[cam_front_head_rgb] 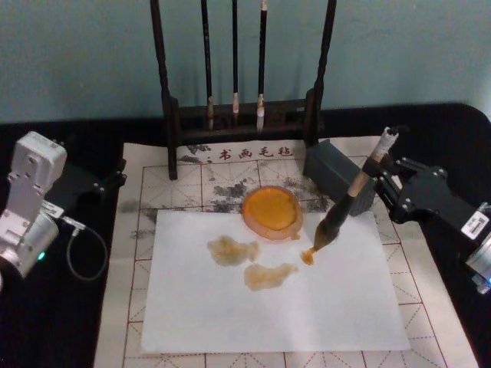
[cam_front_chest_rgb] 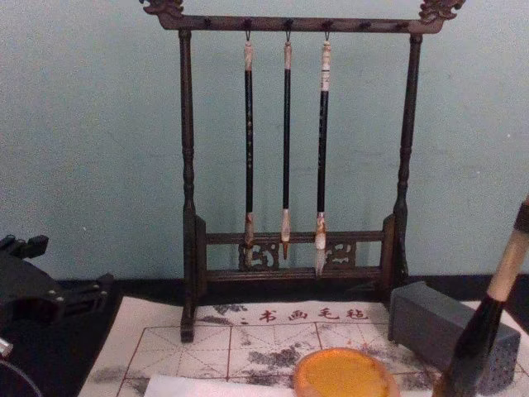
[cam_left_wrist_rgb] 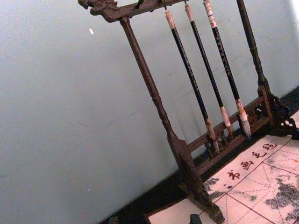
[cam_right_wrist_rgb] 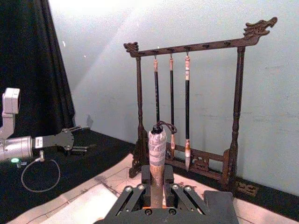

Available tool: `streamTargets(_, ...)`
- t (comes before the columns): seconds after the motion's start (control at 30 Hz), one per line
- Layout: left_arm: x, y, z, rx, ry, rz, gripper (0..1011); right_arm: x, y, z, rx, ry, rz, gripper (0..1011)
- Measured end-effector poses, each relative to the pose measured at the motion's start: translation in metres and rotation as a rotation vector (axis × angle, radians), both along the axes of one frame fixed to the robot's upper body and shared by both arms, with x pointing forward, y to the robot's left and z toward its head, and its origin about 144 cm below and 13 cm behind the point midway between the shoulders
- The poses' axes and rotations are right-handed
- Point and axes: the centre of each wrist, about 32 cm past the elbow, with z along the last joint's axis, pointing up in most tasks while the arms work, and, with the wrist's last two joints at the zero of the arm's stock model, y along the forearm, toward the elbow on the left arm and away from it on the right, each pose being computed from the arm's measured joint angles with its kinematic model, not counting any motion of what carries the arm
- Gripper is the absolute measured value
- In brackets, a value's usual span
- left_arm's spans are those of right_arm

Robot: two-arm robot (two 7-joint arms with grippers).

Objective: Pick up the brush from the inkstone, write on the paper, then place the brush back to its original position.

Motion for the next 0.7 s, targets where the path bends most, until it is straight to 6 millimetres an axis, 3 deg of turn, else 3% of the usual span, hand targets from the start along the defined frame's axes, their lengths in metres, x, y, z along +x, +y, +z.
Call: streamTargets(0.7, 0.000, 0.000, 0.000, 0.000, 0.000, 0.000, 1001, -0.019, -0.011, 0.005, -0.038, 0.019, 0.032, 182)
